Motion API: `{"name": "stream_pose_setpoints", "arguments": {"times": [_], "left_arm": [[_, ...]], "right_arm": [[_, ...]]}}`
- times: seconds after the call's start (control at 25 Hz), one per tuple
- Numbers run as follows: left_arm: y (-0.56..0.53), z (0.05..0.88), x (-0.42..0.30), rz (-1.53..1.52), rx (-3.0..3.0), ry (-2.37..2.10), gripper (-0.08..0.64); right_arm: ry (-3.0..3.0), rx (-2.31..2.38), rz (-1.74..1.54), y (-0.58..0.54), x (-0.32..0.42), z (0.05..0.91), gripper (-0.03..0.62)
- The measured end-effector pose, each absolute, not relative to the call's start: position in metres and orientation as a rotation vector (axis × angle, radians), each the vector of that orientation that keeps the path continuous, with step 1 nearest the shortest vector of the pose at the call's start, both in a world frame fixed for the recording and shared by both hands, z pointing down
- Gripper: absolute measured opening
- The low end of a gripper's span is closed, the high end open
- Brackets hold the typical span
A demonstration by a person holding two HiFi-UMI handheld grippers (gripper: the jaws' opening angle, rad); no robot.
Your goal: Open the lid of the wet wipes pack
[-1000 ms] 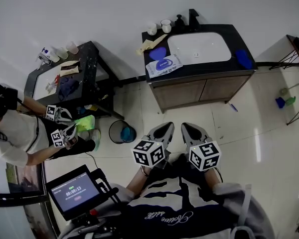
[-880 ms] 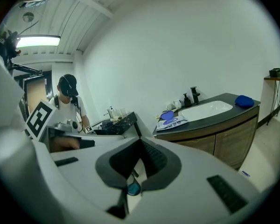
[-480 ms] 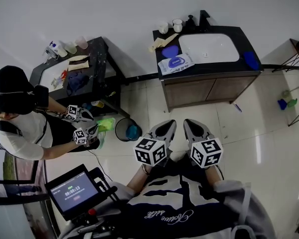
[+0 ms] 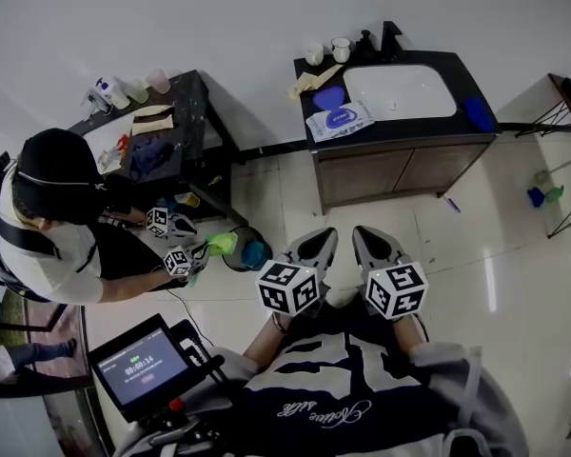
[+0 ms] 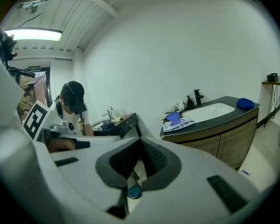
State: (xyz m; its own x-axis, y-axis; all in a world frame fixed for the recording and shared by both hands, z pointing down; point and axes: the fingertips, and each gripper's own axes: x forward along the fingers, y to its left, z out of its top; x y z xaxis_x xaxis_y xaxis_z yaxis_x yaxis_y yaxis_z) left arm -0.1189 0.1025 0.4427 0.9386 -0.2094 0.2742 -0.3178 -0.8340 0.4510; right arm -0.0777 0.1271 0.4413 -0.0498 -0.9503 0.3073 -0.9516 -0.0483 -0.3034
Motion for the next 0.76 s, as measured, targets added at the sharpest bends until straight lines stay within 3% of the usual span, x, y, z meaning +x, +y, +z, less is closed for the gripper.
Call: {"name": "stream_pose_setpoints", "arguments": {"times": [0.76], "left_arm": [[0.102,0.435,-0.133,0.244,2.599,-0.383,-0.002]], "right_arm": [[-2.167,2.143,0.649,0.128,-0.092,0.436,0.000]]}}
